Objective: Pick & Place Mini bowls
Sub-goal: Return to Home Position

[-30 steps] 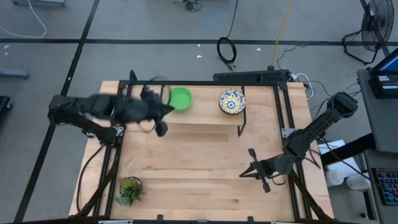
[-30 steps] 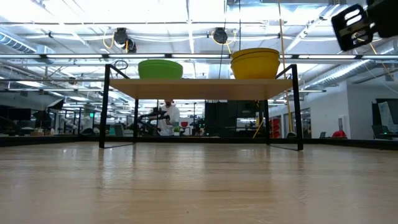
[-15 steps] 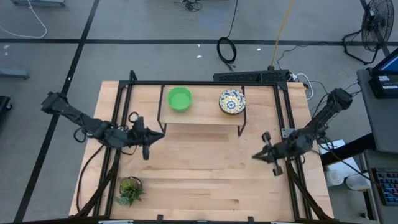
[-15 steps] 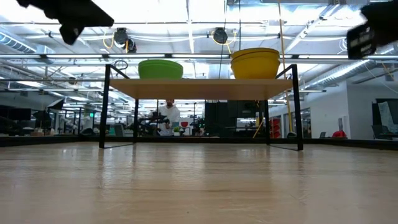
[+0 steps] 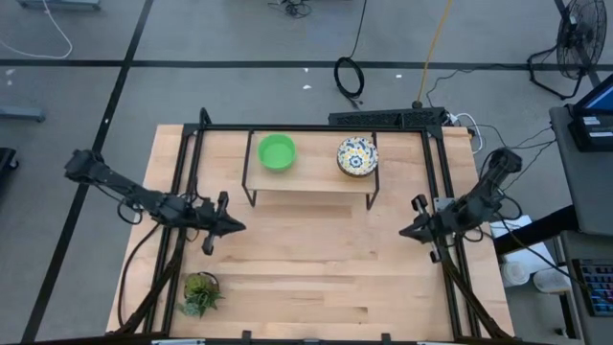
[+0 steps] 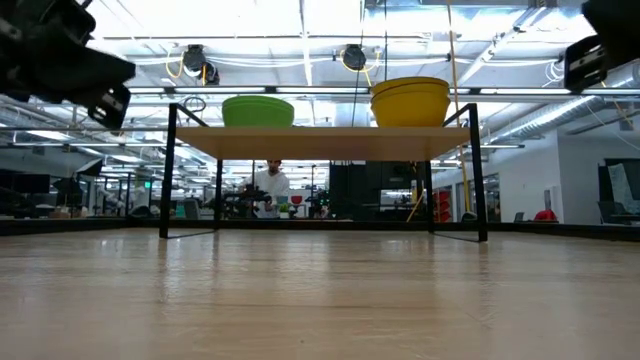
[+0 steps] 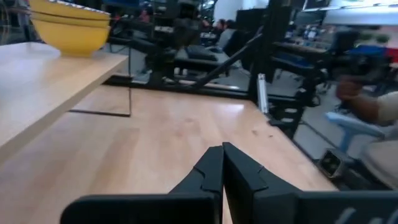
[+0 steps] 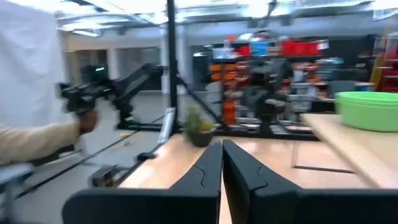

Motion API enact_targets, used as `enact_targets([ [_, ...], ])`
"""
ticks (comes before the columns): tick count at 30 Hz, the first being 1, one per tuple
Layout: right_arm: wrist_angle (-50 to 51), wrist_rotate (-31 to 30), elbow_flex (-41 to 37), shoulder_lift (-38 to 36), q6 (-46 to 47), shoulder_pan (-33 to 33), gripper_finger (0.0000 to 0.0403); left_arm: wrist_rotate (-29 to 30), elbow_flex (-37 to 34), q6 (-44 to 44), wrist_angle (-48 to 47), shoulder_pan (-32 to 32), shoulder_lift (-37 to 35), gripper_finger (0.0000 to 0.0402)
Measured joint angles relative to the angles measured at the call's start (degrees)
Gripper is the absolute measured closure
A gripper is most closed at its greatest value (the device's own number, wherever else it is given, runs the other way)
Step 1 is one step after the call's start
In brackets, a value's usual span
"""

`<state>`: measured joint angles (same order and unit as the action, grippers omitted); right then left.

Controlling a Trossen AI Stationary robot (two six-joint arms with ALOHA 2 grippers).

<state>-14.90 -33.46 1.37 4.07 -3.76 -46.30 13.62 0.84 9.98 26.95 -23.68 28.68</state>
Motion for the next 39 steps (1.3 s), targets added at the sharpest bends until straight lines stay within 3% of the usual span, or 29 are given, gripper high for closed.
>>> enact_targets([
  [7, 9.8, 14.2, 0.0, -3.9, 2.4, -0.1, 0.0403, -7.6, 0.0, -1.4, -3.2, -0.5, -3.7, 0.0396],
  [11, 11.7, 17.0, 0.0, -3.6, 4.3, -0.1, 0.0403, -6.8, 0.0, -0.7, -4.4, -0.5, -4.1, 0.0396],
  [19, 11.6, 17.1, -0.1, -3.8, 1.7, 0.1, 0.0403, -3.1, 0.0, 9.8, -5.9, -0.5, -3.1, 0.0396],
  [39, 11.7, 17.1, -0.1, -3.8, 1.5, 0.1, 0.0403, -3.1, 0.0, 9.8, -5.7, -0.5, -3.1, 0.0396],
])
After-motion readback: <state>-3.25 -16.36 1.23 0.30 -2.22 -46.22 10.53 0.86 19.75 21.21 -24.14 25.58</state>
